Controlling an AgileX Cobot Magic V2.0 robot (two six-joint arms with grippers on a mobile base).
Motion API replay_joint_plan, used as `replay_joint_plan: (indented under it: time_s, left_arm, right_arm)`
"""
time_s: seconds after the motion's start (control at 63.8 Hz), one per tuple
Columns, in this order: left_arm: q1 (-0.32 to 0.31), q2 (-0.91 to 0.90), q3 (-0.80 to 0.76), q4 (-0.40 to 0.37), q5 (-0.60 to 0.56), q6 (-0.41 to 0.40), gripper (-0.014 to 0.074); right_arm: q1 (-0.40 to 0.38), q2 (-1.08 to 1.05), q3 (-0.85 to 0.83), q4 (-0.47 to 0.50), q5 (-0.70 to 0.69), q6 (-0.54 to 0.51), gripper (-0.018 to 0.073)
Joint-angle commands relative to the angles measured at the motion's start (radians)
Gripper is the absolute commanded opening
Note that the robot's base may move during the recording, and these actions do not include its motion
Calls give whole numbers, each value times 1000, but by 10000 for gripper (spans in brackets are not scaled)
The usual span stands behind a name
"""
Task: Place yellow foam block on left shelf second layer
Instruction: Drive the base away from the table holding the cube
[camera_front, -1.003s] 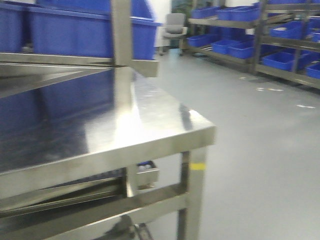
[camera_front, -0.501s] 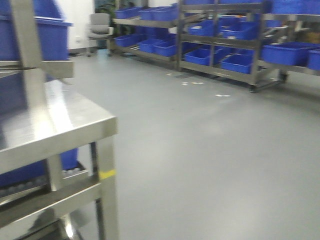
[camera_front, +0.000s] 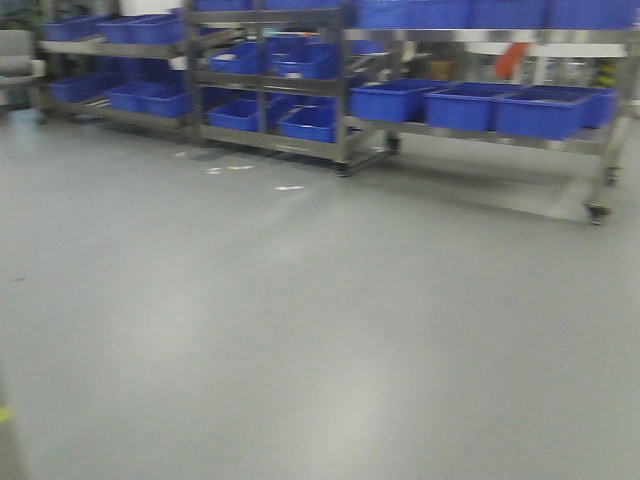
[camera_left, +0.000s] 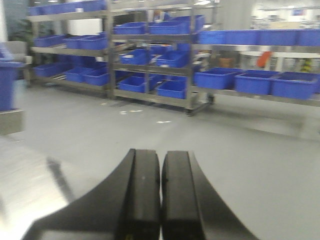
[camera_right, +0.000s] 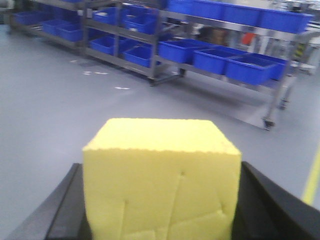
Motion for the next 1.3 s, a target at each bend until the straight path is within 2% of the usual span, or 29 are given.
replay_joint_plan:
  time_s: [0.0,1.284]
  left_arm:
    - [0,-20,27,-6,-81,-3,124]
    - [0,-20,27,-6,-81,-3,124]
  right_arm:
    - [-5,7,-31,-7,-90,-9,465]
    - [-5,7,-31,-7,-90,-9,465]
